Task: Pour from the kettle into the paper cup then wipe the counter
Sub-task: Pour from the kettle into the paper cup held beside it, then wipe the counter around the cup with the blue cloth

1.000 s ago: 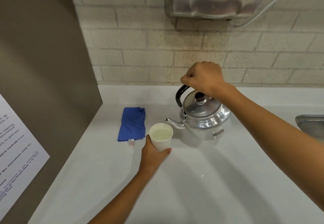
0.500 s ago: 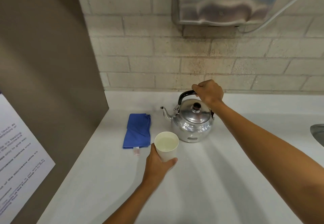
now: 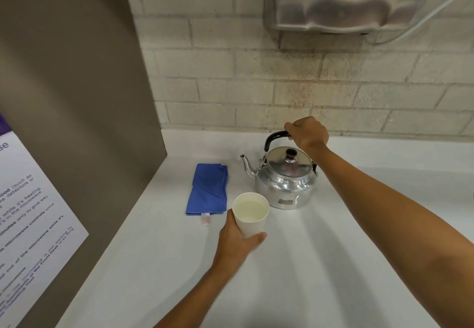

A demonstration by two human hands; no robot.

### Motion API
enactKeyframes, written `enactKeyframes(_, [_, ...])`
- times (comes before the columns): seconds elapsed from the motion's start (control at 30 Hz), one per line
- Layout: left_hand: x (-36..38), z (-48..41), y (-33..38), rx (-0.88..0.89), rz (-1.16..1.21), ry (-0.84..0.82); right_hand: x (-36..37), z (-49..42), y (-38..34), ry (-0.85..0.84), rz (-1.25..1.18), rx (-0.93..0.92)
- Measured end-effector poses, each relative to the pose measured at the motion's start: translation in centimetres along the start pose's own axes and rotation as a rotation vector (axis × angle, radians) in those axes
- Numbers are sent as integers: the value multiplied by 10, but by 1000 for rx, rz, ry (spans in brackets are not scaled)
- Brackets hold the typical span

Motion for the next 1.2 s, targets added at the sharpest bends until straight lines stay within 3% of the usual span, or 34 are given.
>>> enactKeyframes(0.2, [-4,-2,0,-28,-11,-77,5,-3,-3,-38,27,-13])
enactKeyframes(0.47, [-45,-8,2,-59,-111,-377,5,0,-3,-10,90,-84])
enactKeyframes(0.57, [-73,-22,8,-61,-120,-282,-1,23,0,226,112,-208])
enactKeyframes(0.63, [-89,-36,14,-14,-142,-146,-4,56,7,382,-29,-291])
enactKeyframes(0.7, [-97,-51,18,39,-167,-36,0,95,20,435,-120,-334])
enactKeyframes(0.9, [-92,-102,10,124,-398,136,34,175,68,139,115,-213])
enactKeyframes(1.1, [-69,-126,-5,109,-779,76,60,202,87,-144,414,-135])
enactKeyframes(1.2, [-56,-122,-22,110,-1197,-72,72,209,103,-281,498,-71])
Point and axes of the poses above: each hand's wrist, its own z-axis away from the middle knuckle, its own x-axis out of the palm, y = z × x, the point moved 3 cm from there along -z, towards the middle knuckle, and after that the axes turned 1 degree about -z, right-handed, at the moved point
